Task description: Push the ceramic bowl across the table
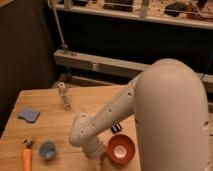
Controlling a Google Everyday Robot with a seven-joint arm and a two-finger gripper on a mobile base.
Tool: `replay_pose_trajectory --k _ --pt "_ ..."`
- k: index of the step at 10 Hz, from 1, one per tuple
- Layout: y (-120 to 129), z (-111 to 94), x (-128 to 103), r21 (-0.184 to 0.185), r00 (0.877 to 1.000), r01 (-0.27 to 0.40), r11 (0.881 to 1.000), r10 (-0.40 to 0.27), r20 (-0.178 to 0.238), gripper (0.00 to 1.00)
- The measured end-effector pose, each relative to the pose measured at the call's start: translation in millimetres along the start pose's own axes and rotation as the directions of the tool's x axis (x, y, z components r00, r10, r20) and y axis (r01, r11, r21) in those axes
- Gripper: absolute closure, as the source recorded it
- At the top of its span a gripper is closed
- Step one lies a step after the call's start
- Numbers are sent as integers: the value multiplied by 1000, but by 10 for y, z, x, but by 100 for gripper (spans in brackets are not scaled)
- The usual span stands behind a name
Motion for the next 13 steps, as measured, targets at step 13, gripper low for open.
replay_pose_trajectory --k 13 --pt "191 790 1331 -67 948 -317 946 317 -12 35"
